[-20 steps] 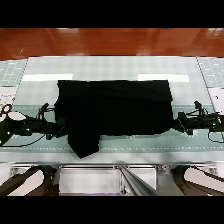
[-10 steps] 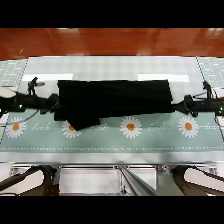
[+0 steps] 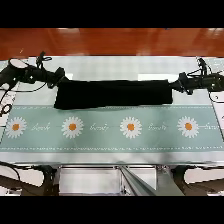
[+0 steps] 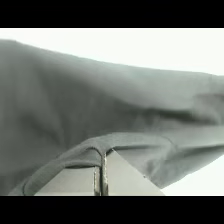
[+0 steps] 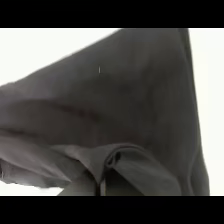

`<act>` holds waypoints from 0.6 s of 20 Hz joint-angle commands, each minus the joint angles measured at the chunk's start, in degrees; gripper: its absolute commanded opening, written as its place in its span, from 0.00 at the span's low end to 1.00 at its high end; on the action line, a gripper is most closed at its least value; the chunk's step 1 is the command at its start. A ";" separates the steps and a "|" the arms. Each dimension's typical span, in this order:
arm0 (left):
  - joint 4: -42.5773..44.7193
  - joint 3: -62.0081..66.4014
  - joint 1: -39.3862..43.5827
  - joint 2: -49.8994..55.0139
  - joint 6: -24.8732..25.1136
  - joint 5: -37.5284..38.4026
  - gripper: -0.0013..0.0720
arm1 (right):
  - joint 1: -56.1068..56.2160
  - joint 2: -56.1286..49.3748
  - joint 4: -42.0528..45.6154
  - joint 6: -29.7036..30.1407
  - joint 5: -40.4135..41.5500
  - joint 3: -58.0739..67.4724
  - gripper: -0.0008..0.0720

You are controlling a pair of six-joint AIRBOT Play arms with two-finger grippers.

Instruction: Fold the shirts.

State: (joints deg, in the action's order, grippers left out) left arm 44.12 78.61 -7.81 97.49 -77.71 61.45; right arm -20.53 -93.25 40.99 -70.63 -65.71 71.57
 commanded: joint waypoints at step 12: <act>1.62 14.69 -1.64 10.84 -1.99 15.06 0.71 | -1.70 -8.28 -2.36 -1.14 -4.94 10.27 0.58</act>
State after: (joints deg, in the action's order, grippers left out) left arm 44.38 90.21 -7.66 108.22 -79.33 67.90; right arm -20.16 -101.86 38.11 -71.79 -65.01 79.57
